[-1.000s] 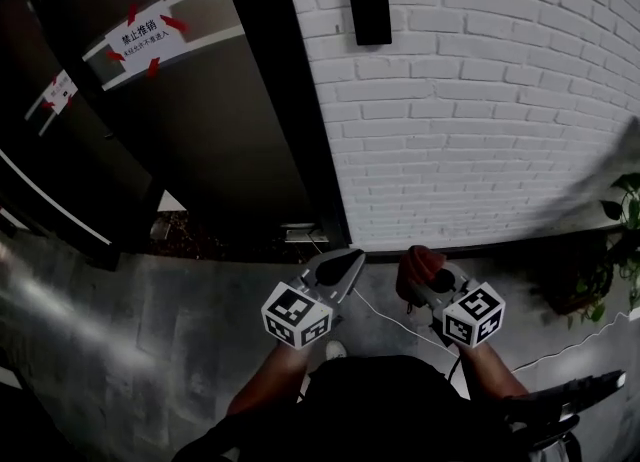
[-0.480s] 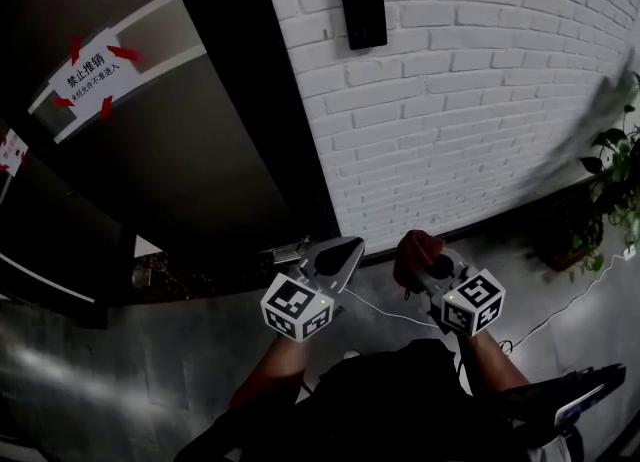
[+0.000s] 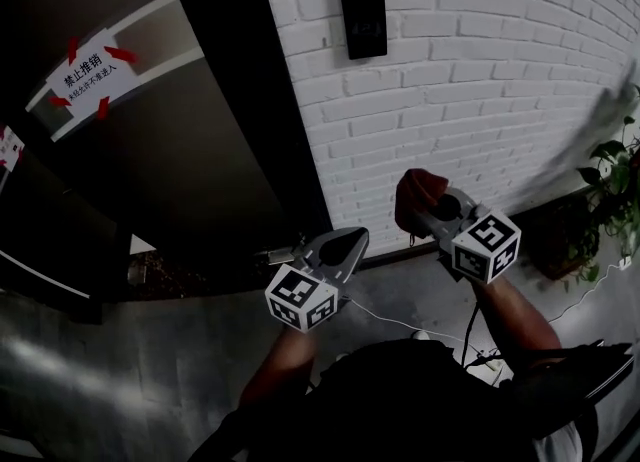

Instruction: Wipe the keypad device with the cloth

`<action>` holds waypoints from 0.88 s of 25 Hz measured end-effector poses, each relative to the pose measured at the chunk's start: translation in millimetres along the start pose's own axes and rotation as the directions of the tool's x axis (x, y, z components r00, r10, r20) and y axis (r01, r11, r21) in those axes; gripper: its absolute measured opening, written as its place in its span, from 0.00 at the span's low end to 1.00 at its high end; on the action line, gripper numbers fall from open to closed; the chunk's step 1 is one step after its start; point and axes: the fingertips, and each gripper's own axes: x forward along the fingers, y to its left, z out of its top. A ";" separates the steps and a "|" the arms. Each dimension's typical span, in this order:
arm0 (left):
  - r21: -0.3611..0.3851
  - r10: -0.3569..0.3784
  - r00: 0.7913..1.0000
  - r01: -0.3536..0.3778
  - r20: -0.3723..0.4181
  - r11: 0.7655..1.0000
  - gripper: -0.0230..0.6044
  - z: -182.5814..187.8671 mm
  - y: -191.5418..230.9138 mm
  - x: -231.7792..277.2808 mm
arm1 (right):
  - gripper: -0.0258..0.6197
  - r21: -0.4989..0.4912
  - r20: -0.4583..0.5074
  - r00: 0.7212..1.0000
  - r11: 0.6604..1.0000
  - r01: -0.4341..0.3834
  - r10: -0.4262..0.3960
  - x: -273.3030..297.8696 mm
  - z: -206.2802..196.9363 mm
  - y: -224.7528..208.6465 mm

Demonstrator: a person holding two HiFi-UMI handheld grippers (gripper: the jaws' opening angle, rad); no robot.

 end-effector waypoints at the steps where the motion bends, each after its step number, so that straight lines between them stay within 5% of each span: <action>1: -0.005 0.005 1.000 -0.005 0.013 1.000 0.06 3.3 -1.0 4.7 | 0.11 -0.042 0.010 1.000 0.999 -0.005 0.005 4.6 17.3 -9.4; 13: 0.063 0.045 0.998 -0.042 -0.044 0.997 0.06 -4.2 -34.0 36.2 | 0.11 -0.309 0.199 0.979 0.951 0.014 0.050 60.7 223.8 -65.8; 22: 0.073 0.118 0.993 -0.115 -0.031 0.991 0.06 -3.3 -25.7 20.9 | 0.11 -0.241 0.257 0.966 0.969 0.051 0.013 105.8 311.4 -98.3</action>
